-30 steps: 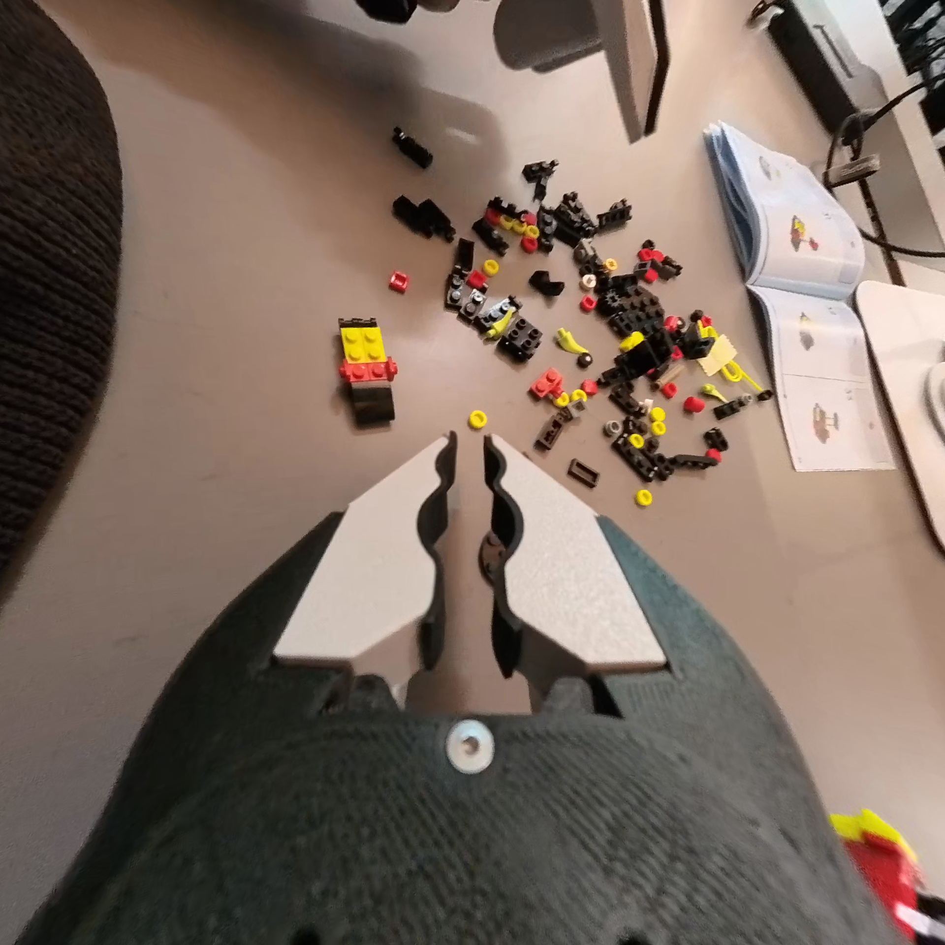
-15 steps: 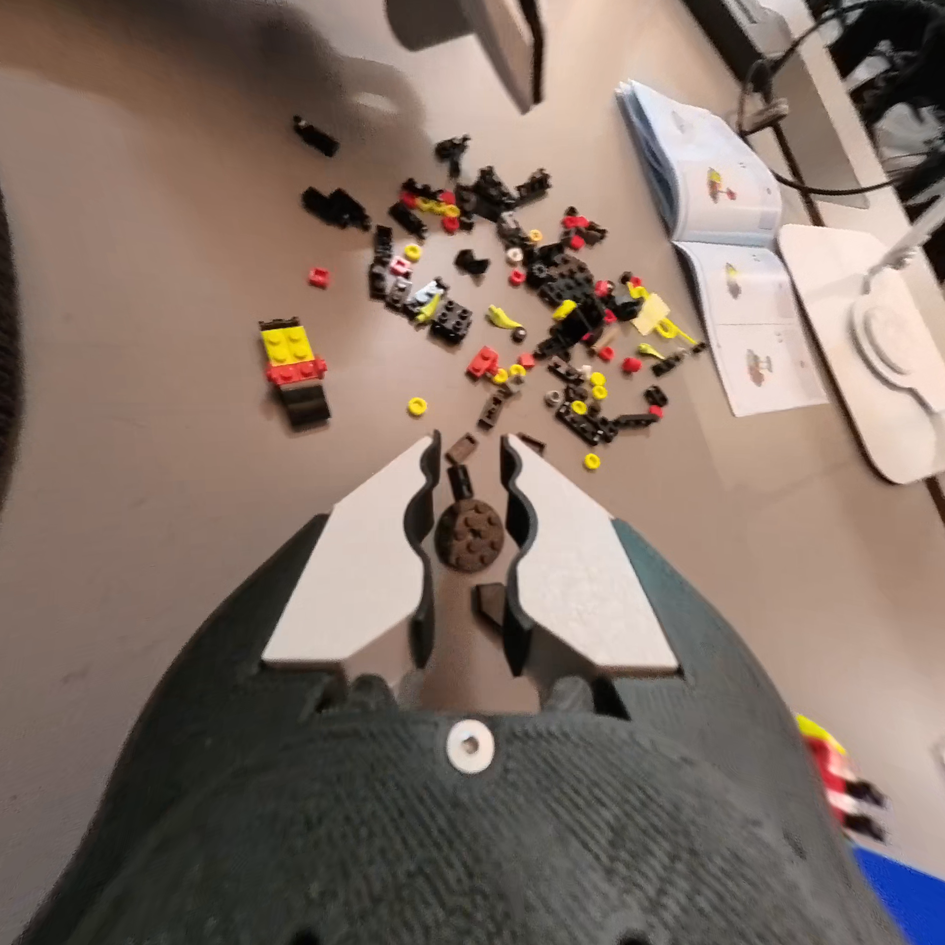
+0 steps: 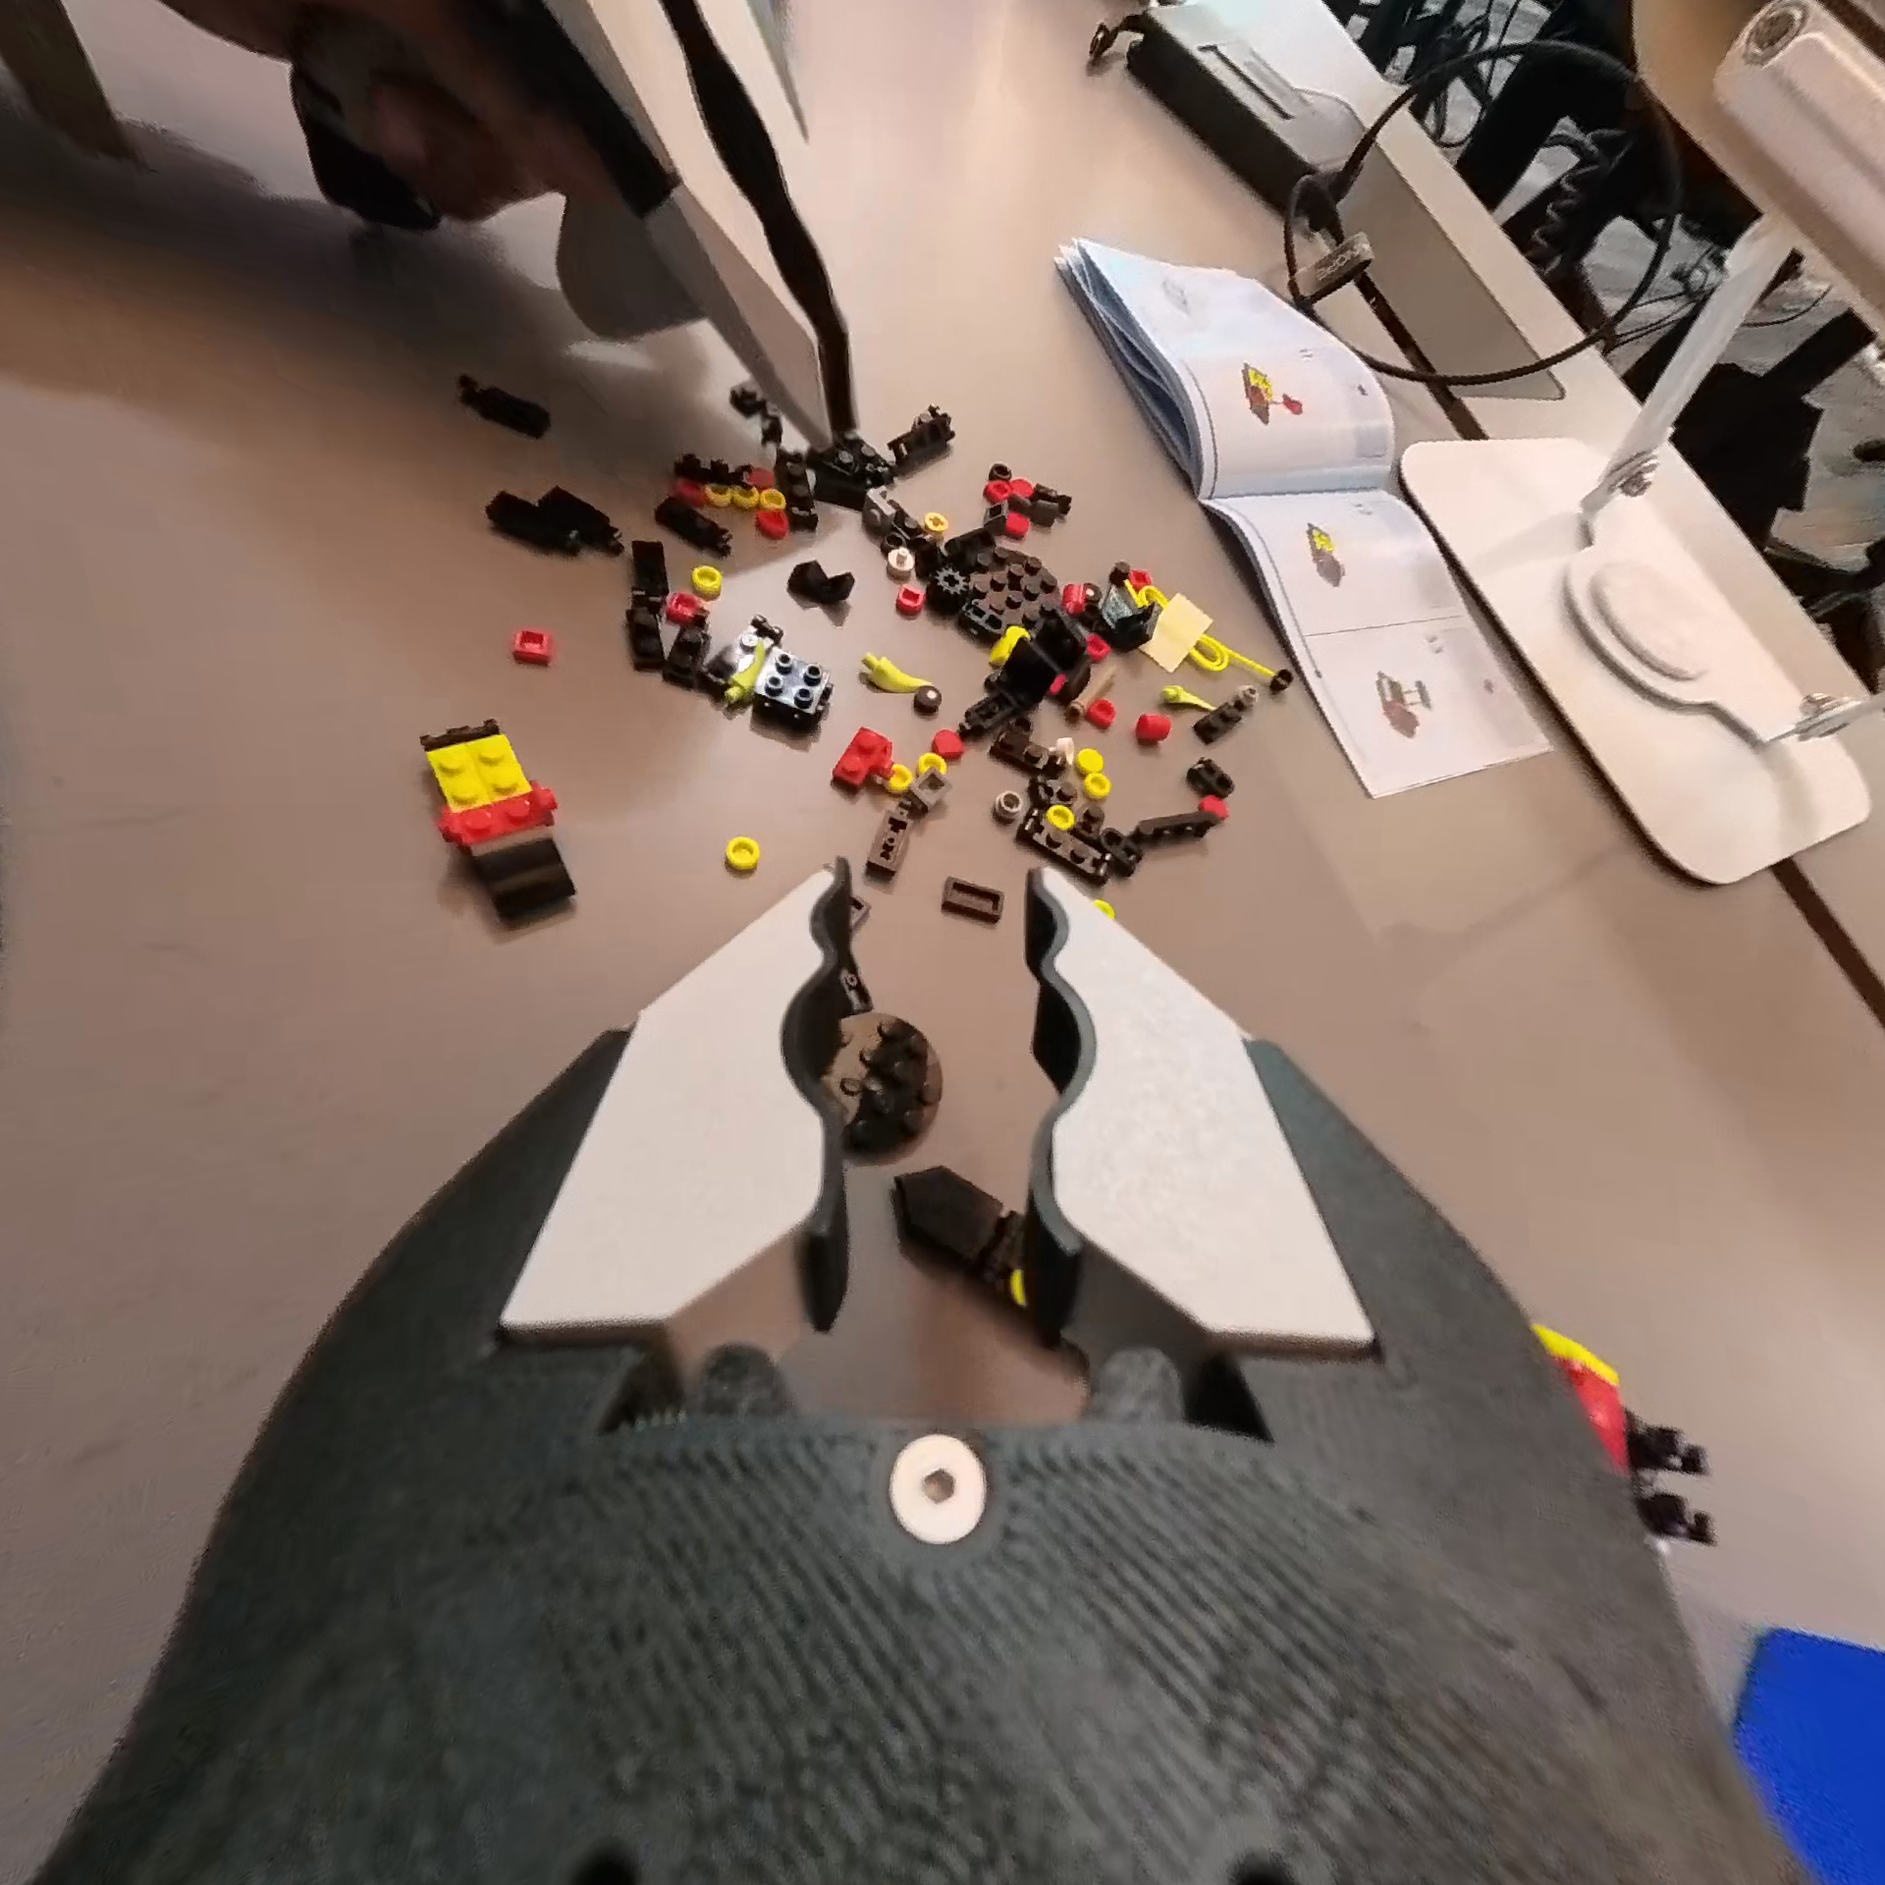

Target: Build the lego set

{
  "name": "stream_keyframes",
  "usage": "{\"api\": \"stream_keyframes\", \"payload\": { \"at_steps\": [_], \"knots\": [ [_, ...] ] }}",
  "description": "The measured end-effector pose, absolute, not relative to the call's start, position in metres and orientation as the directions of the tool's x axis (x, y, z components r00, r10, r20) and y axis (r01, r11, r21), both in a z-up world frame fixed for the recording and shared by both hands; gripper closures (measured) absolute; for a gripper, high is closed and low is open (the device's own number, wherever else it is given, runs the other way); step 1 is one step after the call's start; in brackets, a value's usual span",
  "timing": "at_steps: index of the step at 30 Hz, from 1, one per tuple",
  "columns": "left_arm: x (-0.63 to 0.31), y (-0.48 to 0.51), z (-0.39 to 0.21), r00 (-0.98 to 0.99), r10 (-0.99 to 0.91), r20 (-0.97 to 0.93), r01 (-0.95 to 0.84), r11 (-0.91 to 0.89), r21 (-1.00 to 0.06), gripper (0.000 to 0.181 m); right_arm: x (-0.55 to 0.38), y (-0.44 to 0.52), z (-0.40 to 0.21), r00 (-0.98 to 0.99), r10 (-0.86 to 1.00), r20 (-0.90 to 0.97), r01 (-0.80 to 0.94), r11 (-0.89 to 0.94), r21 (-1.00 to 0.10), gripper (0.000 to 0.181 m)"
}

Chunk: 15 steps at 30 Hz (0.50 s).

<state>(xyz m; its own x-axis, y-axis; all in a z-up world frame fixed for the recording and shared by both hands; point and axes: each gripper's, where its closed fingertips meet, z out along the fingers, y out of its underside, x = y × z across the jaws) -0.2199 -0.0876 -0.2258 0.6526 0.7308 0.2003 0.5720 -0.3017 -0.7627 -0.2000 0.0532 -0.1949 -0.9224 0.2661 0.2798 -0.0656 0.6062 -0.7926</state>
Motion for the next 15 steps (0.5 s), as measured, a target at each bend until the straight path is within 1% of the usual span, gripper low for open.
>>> {"api": "stream_keyframes", "payload": {
  "at_steps": [4,9,15],
  "knots": [
    [-0.219,-0.081,-0.233,0.615,0.734,0.29,0.642,-0.252,-0.724,0.174,-0.198,0.052,-0.197,-0.928,0.256,0.272,-0.063,0.611,-0.789,0.15],
    [-0.222,-0.086,-0.241,0.564,0.77,0.298,0.686,-0.235,-0.689,0.17,-0.196,0.051,-0.198,-0.931,0.242,0.274,-0.072,0.613,-0.787,0.15],
    [-0.222,-0.087,-0.241,0.55,0.777,0.305,0.695,-0.224,-0.684,0.175,-0.195,0.051,-0.199,-0.933,0.235,0.272,-0.074,0.615,-0.785,0.151]
  ]
}}
